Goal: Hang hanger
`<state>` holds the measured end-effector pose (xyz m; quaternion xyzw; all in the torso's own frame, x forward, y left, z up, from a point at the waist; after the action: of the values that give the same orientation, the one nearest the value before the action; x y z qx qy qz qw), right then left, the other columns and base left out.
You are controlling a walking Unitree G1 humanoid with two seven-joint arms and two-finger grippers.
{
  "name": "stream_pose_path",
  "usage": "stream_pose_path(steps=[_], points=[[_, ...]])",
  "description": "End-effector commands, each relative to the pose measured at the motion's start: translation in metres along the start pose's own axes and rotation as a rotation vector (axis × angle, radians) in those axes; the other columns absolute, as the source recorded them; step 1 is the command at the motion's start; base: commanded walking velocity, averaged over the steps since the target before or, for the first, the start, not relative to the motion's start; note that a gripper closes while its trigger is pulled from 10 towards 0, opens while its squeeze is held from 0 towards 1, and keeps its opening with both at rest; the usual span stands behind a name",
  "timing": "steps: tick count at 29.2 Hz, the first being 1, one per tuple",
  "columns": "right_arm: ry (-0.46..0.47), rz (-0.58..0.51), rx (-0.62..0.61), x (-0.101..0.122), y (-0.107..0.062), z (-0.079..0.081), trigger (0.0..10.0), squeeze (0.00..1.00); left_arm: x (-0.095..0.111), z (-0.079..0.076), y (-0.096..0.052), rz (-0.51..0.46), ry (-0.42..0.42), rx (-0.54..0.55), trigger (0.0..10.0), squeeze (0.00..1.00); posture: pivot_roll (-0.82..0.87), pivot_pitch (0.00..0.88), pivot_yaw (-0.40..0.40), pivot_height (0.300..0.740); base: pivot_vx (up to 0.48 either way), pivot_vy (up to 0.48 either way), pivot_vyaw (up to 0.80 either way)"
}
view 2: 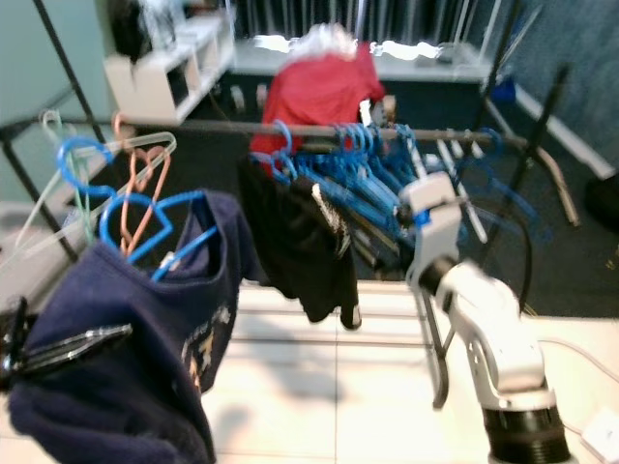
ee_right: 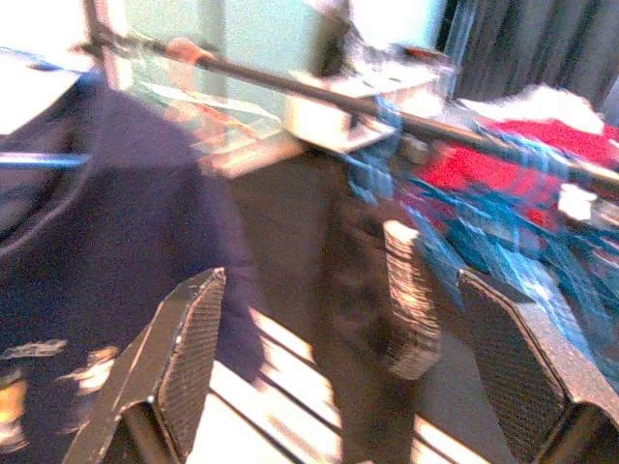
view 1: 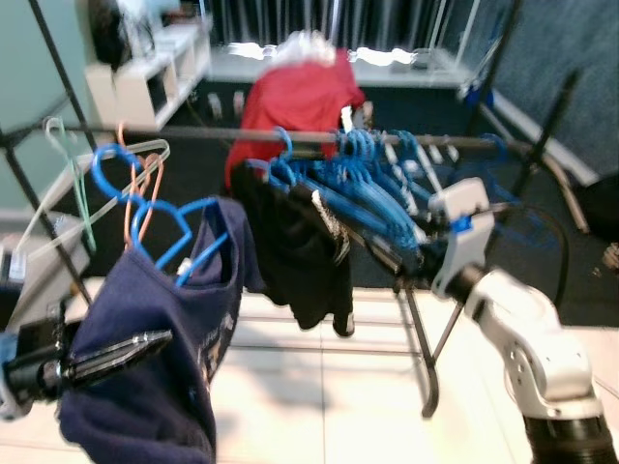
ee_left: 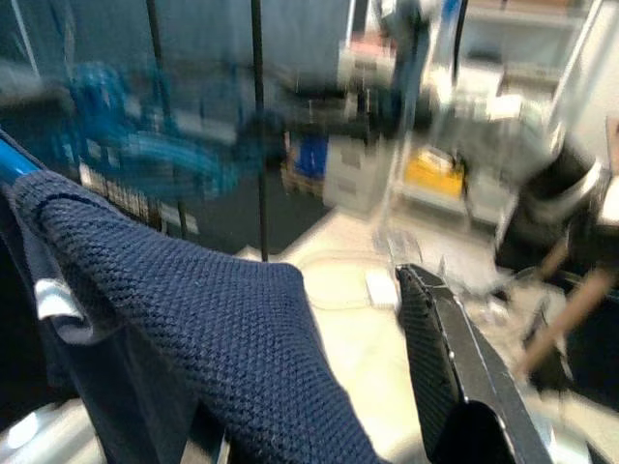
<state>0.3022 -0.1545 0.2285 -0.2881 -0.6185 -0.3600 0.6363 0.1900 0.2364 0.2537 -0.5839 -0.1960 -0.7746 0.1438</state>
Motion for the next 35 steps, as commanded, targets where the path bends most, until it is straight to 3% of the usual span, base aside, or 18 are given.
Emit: stream_pose_path(steps=[1, 2, 4, 6, 7, 9, 10, 12, 15, 16, 17, 20, 24, 25, 26, 28, 31, 35], points=[[0.060, 0.004, 0.061, -0.004, -0.002, 0.006, 10.0, 0.00, 0.004, 0.005, 0.011, -0.093, -0.004, 0.040, 10.0, 0.00, -0.07, 0.000, -0.008, 0.740, 0.000, 0.000, 0.00], [0.060, 0.004, 0.061, -0.004, -0.002, 0.006, 10.0, 0.00, 0.004, 0.005, 0.011, -0.093, -0.004, 0.040, 10.0, 0.00, -0.07, 0.000, -0.008, 0.740, 0.000, 0.000, 0.00], [0.137, -0.013, 0.125, -0.005, -0.002, 0.013, 10.0, 0.00, -0.002, 0.012, 0.032, -0.169, -0.016, 0.079, 10.0, 0.00, -0.08, 0.000, -0.002, 0.740, 0.000, 0.000, 0.00], [0.137, -0.013, 0.125, -0.005, -0.002, 0.013, 10.0, 0.00, -0.002, 0.012, 0.032, -0.169, -0.016, 0.079, 10.0, 0.00, -0.08, 0.000, -0.002, 0.740, 0.000, 0.000, 0.00], [0.197, -0.016, 0.162, -0.008, -0.004, 0.016, 10.0, 0.00, -0.006, 0.011, 0.039, -0.204, -0.036, 0.067, 10.0, 0.00, -0.08, 0.000, -0.002, 0.740, 0.000, 0.000, 0.00], [0.284, -0.021, 0.208, -0.012, -0.008, 0.019, 10.0, 0.00, -0.006, 0.013, 0.035, -0.242, -0.054, 0.046, 10.0, 0.00, -0.09, 0.000, -0.005, 0.740, 0.000, 0.000, 0.00], [0.284, -0.021, 0.208, -0.012, -0.008, 0.019, 10.0, 0.00, -0.006, 0.013, 0.035, -0.242, -0.054, 0.046, 10.0, 0.00, -0.09, 0.000, -0.005, 0.740, 0.000, 0.000, 0.00], [0.422, -0.049, 0.269, -0.015, -0.017, 0.020, 10.0, 0.00, 0.000, 0.015, 0.018, -0.285, -0.084, -0.026, 10.0, 0.00, -0.09, 0.000, -0.004, 0.740, 0.000, 0.000, 0.00], [0.468, -0.072, 0.285, -0.012, -0.020, 0.018, 10.0, 0.00, 0.003, 0.015, 0.012, -0.285, -0.087, -0.051, 10.0, 0.00, -0.08, 0.000, -0.002, 0.740, 0.000, 0.000, 0.00], [0.500, -0.108, 0.309, -0.007, -0.025, 0.015, 10.0, 0.27, 0.007, 0.016, 0.006, -0.273, -0.081, -0.071, 10.0, 0.00, -0.08, 0.000, -0.001, 0.740, 0.000, 0.000, 0.00], [0.525, -0.144, 0.330, -0.001, -0.030, 0.011, 10.0, 1.00, 0.011, 0.018, 0.001, -0.258, -0.070, -0.084, 10.0, 0.00, -0.07, 0.000, -0.001, 0.740, 0.000, 0.000, 0.00], [0.519, -0.207, 0.300, 0.011, -0.043, -0.013, 10.0, 1.00, 0.030, 0.020, -0.013, -0.261, -0.038, -0.131, 10.0, 0.00, -0.07, 0.000, -0.006, 0.740, 0.000, 0.000, 0.00], [0.509, -0.215, 0.283, 0.015, -0.048, -0.022, 10.0, 1.00, 0.038, 0.017, -0.012, -0.287, -0.035, -0.171, 10.0, 0.00, -0.06, 0.000, -0.009, 0.740, 0.000, 0.000, 0.00], [0.504, -0.219, 0.282, 0.019, -0.050, -0.027, 10.0, 0.00, 0.042, 0.011, -0.008, -0.303, -0.036, -0.224, 10.0, 0.00, -0.06, 0.000, -0.013, 0.740, 0.000, 0.000, 0.00], [0.504, -0.219, 0.282, 0.019, -0.050, -0.027, 10.0, 0.00, 0.042, 0.011, -0.008, -0.303, -0.036, -0.224, 10.0, 0.00, -0.06, 0.000, -0.013, 0.740, 0.000, 0.000, 0.00], [0.481, -0.204, 0.330, 0.025, -0.054, -0.028, 10.0, 0.00, 0.050, 0.000, 0.000, -0.330, -0.051, -0.332, 10.0, 0.00, -0.06, 0.000, -0.014, 0.740, 0.000, 0.000, 0.00], [0.481, -0.204, 0.330, 0.025, -0.054, -0.028, 10.0, 0.00, 0.050, 0.000, 0.000, -0.330, -0.051, -0.332, 10.0, 0.00, -0.06, 0.000, -0.014, 0.740, 0.000, 0.000, 0.00], [0.426, -0.123, 0.450, 0.025, -0.054, -0.013, 10.0, 0.00, 0.050, -0.010, 0.015, -0.342, -0.093, -0.445, 10.0, 0.00, -0.06, 0.000, -0.011, 0.740, 0.000, 0.000, 0.00]])
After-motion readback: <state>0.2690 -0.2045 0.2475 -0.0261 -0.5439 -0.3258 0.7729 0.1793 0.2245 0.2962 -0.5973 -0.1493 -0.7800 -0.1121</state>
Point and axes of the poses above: a point about 5 cm out from each wrist's last joint towards the gripper, its own y axis pointing out of the wrist towards the gripper, its own x axis along the axis of the wrist's last joint, z = x × y, the point moved 1 cm from there along y, pointing out of the wrist towards the gripper, and after that the axes turned 11 degrees about y, right-handed, at the moved point
